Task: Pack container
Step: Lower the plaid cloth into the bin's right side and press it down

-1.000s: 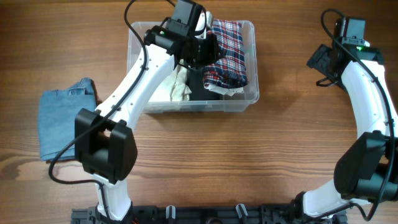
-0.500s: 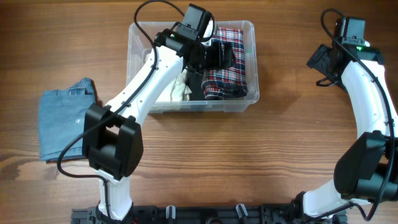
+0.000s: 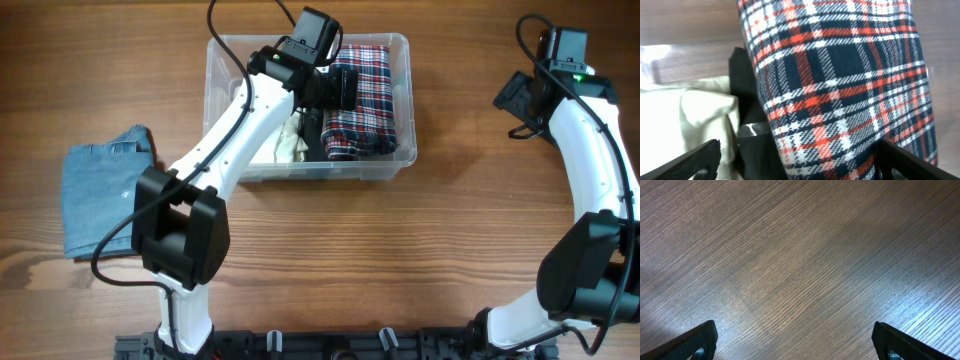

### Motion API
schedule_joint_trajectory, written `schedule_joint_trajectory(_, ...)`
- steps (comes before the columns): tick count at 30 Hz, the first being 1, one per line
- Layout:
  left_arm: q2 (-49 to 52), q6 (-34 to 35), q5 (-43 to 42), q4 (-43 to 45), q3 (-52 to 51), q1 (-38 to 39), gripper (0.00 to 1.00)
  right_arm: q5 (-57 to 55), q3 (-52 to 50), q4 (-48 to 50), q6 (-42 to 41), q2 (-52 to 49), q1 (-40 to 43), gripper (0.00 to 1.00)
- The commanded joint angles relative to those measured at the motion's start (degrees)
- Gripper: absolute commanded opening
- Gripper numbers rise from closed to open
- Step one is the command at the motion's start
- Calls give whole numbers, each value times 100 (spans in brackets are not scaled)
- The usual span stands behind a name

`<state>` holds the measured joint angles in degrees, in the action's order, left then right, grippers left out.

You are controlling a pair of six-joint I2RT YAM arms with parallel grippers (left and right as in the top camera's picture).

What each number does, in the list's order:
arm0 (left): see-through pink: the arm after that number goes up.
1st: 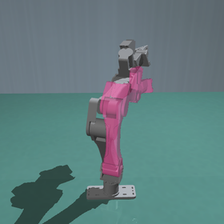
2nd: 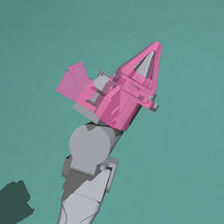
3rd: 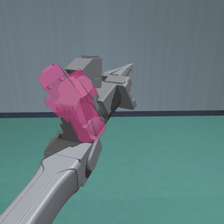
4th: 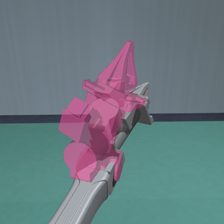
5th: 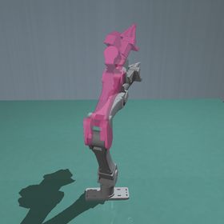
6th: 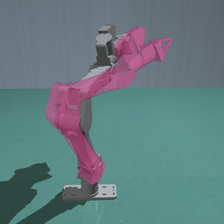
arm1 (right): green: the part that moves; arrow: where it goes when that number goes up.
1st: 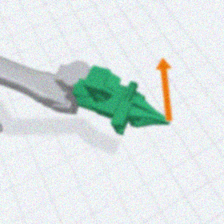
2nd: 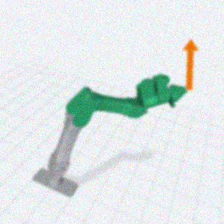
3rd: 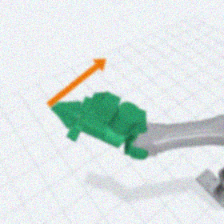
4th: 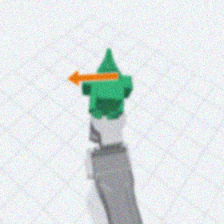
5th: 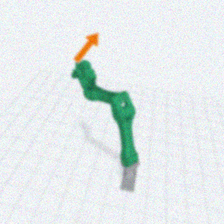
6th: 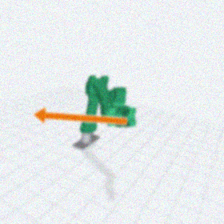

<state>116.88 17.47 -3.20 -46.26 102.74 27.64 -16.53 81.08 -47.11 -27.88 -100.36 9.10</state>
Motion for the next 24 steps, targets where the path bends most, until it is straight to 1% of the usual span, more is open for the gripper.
schedule_joint_trajectory(1,-614,-188,280,13,264,-26,100,11,-2,22,-74,-70,13,100)
schedule_joint_trajectory(5,-1134,-188,85,52,267,-13,100,9,-2,22,-74,-70,13,100)
schedule_joint_trajectory(6,-1259,-190,87,79,267,-11,98,9,-2,22,-74,-70,13,100)
schedule_joint_trajectory(7,-1364,-188,24,94,267,-11,86,9,-2,22,-74,-70,13,100)
schedule_joint_trajectory(8,-1408,-188,-96,70,267,-11,68,11,-2,22,-74,-70,13,100)
schedule_joint_trajectory(9,-1414,-186,-267,7,267,-9,47,9,-2,22,-74,-70,13,100)
schedule_joint_trajectory(11,-1307,-160,-468,-247,260,26,17,11,-2,22,-74,-70,13,100)
schedule_joint_trajectory(12,-1196,-162,-468,-396,258,81,9,11,-2,22,-74,-70,13,100)
schedule_joint_trajectory(13,-1134,-162,-468,-437,258,111,4,9,-2,22,-76,-70,13,100)
schedule_joint_trajectory(20,-107,-160,-254,-372,247,258,4,11,-2,22,-74,-70,13,100)
schedule_joint_trajectory(24,393,101,-256,-470,247,260,4,9,-2,22,-74,-70,13,100)
